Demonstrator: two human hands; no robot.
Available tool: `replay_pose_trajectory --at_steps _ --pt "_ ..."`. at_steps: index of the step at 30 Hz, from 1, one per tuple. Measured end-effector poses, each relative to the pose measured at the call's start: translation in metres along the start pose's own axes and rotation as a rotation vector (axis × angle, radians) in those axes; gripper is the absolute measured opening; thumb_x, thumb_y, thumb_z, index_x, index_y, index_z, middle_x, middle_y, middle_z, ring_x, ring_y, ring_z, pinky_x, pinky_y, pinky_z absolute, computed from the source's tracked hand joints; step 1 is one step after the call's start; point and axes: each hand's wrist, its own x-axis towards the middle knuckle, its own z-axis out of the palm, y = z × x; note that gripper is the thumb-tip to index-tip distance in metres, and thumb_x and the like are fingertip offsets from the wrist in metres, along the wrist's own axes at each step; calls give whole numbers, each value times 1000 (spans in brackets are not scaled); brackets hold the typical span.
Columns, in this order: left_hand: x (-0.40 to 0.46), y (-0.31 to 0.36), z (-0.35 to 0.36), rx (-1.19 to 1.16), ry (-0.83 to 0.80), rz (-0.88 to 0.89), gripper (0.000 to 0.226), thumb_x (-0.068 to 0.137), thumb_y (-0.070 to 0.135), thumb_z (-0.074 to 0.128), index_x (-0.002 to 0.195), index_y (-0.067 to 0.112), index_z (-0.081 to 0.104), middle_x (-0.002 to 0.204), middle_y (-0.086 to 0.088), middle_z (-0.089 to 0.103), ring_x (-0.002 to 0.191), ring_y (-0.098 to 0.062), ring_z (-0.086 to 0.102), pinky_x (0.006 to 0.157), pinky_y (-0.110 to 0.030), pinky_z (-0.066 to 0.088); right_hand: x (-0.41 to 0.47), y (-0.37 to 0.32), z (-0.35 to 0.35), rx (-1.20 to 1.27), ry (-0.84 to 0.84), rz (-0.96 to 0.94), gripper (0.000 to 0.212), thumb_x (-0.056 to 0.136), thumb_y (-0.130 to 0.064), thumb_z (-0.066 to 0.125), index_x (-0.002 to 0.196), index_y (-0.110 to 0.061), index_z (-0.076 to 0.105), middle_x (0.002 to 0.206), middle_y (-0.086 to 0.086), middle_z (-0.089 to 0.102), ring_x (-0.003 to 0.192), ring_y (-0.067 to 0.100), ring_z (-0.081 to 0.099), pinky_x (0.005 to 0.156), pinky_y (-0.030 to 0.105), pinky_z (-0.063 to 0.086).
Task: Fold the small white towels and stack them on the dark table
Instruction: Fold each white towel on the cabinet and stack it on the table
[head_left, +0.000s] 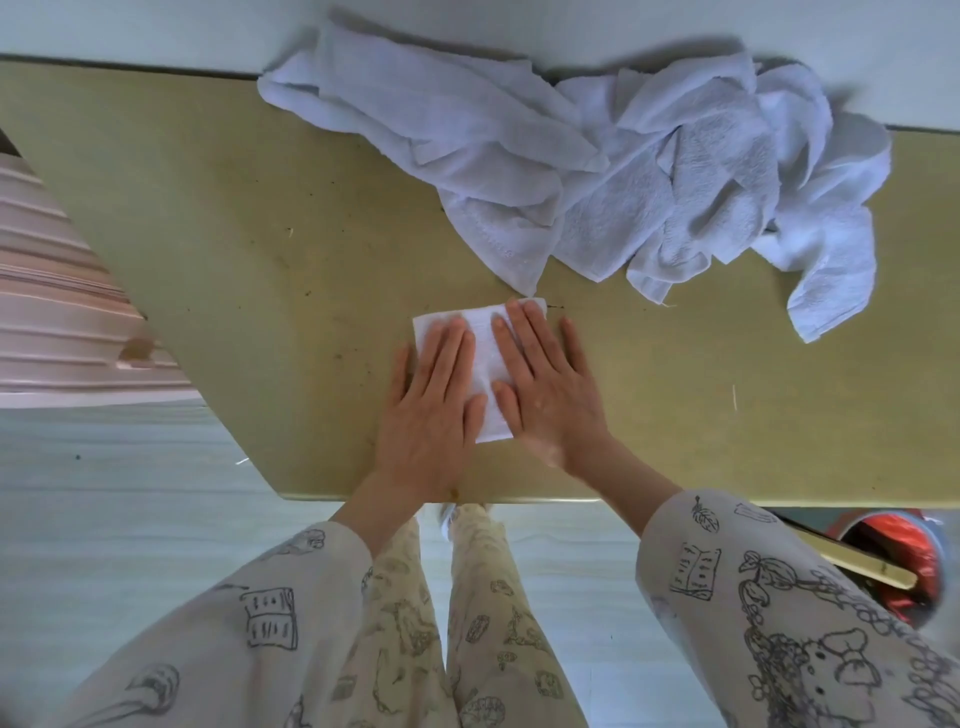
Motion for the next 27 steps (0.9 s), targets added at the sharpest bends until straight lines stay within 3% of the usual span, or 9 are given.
replay_pose_trajectory --at_steps 7,10,13,15,17,20,24,27 --pt "-6 -15 -5 42 -66 0 69 92 47 29 143 1 22 152 -14 21 141 -21 16 114 -48 15 0 -2 -3 -3 -59 18 60 95 -38 25 147 -8 19 155 10 19 144 21 12 116 47 11" --pt "-6 -13 -13 25 -107 -5 69 93 48 25 143 1 22 152 -14 22 142 -21 18 112 -53 17 2 -3 -10 -7 -123 25 59 95 -37 24 146 -6 21 154 12 22 144 22 15 115 50 17" --pt "-5 -9 -22 8 -157 -28 69 93 48 21 143 2 26 152 -13 24 141 -21 21 109 -58 23 2 -3 -22 146 -121 38 61 95 -37 22 147 -4 20 155 12 19 144 21 11 117 46 15" --pt "-5 -7 -27 9 -170 -36 68 93 48 16 142 3 31 151 -12 26 140 -22 25 106 -56 27 -4 -6 -31 304 -23 224 58 93 -32 27 143 -1 30 150 17 30 141 28 23 115 42 22" --pt "-6 -7 -31 3 -177 -24 64 94 45 17 140 3 34 151 -11 28 139 -24 28 102 -54 31 -9 -12 -40 374 177 509 46 92 -24 35 126 3 50 130 23 49 119 37 45 103 46 39" --pt "-14 -8 -35 11 -146 -20 55 91 36 26 133 5 45 146 -10 37 133 -26 34 94 -51 39 -8 -18 -48 533 103 855 29 93 -22 49 113 -2 56 115 16 52 106 31 47 95 40 38" --pt "-24 -9 -37 -8 -125 -37 49 90 31 29 128 10 52 142 -8 43 129 -31 40 95 -52 40 4 -26 -49 459 -104 868 39 91 -37 55 115 -6 50 115 8 52 111 25 46 96 37 33" --pt "-31 -15 -35 -46 -123 -20 46 91 28 30 130 13 48 145 -7 39 134 -28 32 101 -51 35 12 -33 -48 392 -187 856 41 91 -41 53 117 -9 48 117 5 52 114 24 45 95 38 32"
